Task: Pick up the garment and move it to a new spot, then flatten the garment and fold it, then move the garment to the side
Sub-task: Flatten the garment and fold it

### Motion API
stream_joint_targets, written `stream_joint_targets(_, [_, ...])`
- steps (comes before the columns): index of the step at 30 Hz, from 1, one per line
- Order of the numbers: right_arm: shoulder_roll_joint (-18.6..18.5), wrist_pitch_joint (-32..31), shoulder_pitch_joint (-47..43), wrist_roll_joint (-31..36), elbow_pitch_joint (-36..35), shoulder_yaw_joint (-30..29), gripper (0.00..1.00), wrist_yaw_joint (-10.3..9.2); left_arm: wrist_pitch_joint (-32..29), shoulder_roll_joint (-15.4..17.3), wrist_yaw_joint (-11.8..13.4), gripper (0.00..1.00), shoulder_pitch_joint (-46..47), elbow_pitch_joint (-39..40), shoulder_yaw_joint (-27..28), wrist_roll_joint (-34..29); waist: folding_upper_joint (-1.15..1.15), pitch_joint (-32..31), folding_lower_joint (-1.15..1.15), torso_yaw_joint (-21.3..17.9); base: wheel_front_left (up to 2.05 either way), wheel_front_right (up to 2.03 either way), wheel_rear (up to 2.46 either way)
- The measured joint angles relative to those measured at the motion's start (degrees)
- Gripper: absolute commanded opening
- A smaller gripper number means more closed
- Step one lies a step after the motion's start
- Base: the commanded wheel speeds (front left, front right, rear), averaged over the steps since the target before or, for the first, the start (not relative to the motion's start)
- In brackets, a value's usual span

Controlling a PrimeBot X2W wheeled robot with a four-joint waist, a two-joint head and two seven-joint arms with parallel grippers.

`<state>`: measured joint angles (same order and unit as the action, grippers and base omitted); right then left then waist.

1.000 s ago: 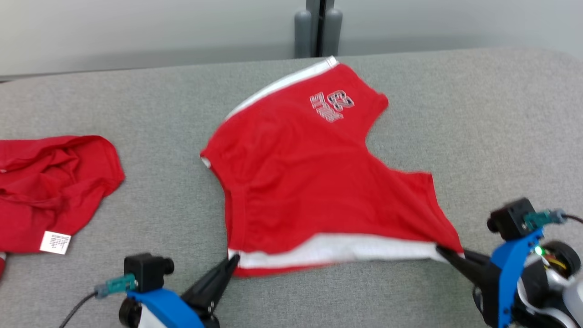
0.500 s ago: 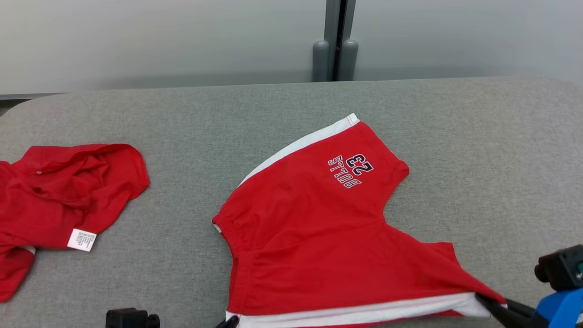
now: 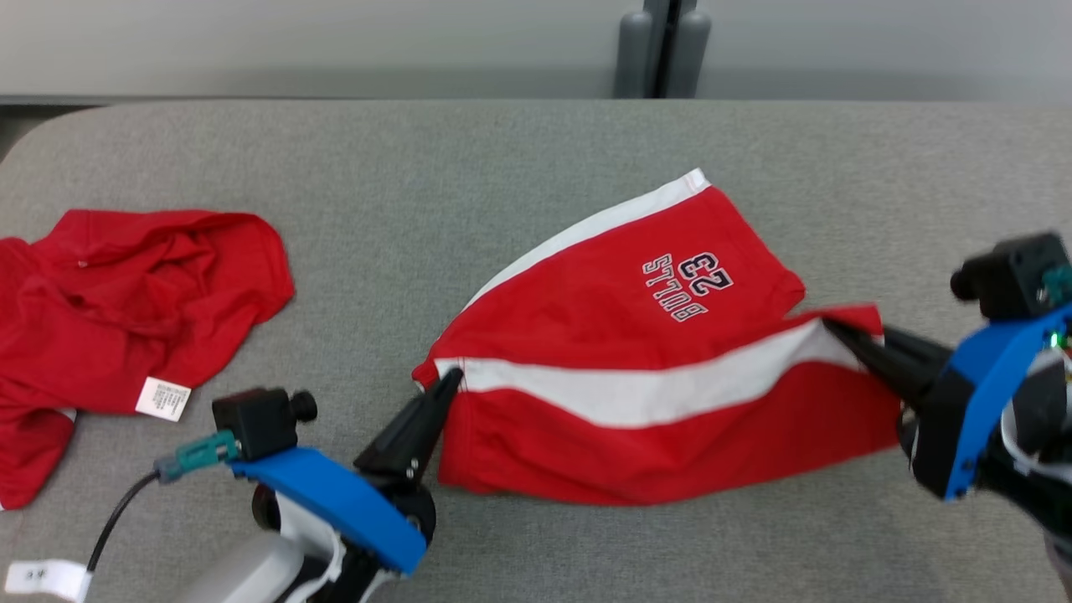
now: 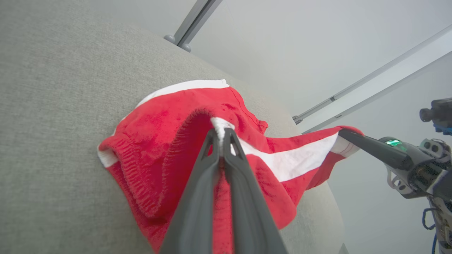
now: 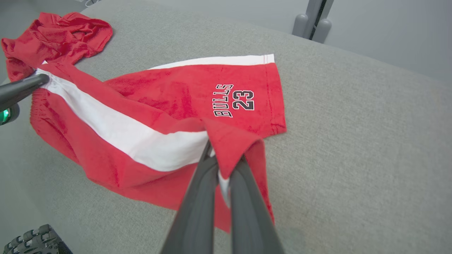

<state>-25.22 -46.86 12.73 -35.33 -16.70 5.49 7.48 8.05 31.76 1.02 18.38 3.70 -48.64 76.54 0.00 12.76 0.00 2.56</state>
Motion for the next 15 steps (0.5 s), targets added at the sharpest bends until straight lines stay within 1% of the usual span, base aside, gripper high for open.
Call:
stream_joint_targets(4, [-1.67,2.21,9.37,-1.23,6.2,2.9,0.0,0.0,0.71,-3.59,-0.29,0.0,4.36,-5.89,1.59,0.35,0.0,2.51,0.01,1.33,0.0,0.0,0.0])
stream_joint_targets(7, [-3.41,4.54,15.39,-1.64,10.7,5.24,0.0,0.0,1.67,-6.02,-1.03,0.0,6.75,-9.84,2.42,0.53,0.0,4.43,0.01,2.66,0.0,0.0,0.0])
stream_joint_targets(15, [-5.63,13.26,26.23,-2.13,22.27,11.45,0.0,0.0,4.28,-12.76,-3.88,0.0,10.18,-19.26,3.01,0.04,0.0,8.81,0.01,6.63,0.0,0.0,0.0])
